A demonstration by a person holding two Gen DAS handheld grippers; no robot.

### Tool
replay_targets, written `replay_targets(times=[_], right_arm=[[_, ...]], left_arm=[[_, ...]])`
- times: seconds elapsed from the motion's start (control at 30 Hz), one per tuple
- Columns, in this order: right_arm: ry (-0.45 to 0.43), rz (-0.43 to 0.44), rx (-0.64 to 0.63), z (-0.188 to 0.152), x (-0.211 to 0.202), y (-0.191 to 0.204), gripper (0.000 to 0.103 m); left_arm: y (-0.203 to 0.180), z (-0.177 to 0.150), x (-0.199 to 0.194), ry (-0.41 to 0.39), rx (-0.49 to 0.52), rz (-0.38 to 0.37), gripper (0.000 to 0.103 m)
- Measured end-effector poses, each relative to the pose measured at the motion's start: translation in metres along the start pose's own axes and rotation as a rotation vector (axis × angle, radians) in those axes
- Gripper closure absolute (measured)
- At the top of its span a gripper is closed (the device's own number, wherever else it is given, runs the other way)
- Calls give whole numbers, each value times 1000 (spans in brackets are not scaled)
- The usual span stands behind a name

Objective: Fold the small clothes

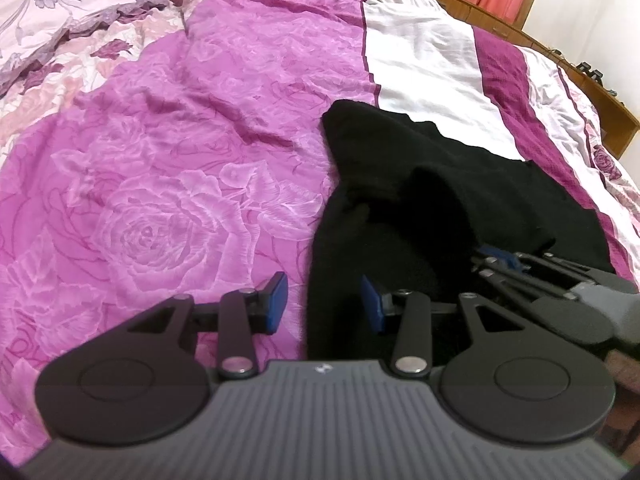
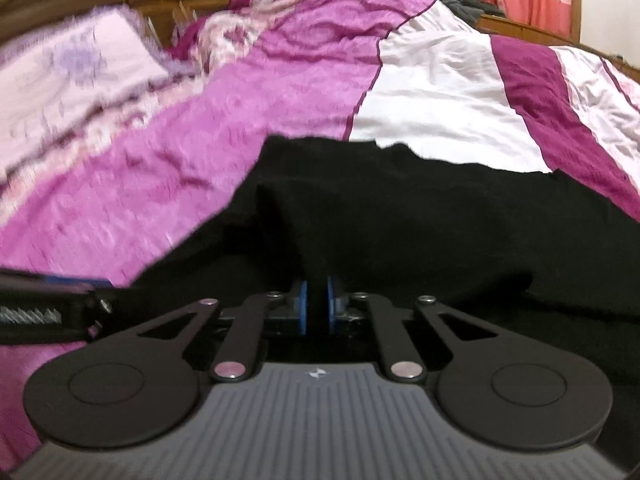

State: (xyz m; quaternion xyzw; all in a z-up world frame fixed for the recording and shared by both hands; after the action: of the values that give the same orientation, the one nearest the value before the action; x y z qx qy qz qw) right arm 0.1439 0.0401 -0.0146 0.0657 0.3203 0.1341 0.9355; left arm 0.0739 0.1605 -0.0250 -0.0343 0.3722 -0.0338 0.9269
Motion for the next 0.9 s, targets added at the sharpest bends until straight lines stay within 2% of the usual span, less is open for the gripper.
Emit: replay_targets(times=[0.13,0.37,0.67,0.9], right_arm=[[-36,42,84,17,-20,-13,96],[-101,82,276,58,-54,-59,96],[-164,42,305,83,-78,-107,96],[-213,-45,276,98,-88,-153,97]], left_arm=[[-3,3,-2,-5,6,1,60],[-10,8,-4,-16,12,1,60],[-29,31,-1,-43,56,-27,60],[-45,48,5,-61,91,-32,60]])
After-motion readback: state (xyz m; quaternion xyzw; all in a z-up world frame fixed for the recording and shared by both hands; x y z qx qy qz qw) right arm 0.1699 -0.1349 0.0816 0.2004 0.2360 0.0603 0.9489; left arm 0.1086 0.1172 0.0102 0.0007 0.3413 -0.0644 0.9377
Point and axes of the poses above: each gripper's, at about its wrist camera, not at the fingertips, and x roughly the way its jaws point, y to its left, z to its top, the point moved 10 cm from there along x, roughly the way its jaws point, and after that the axes turned 11 degrees about x, right-handed, at the moved point
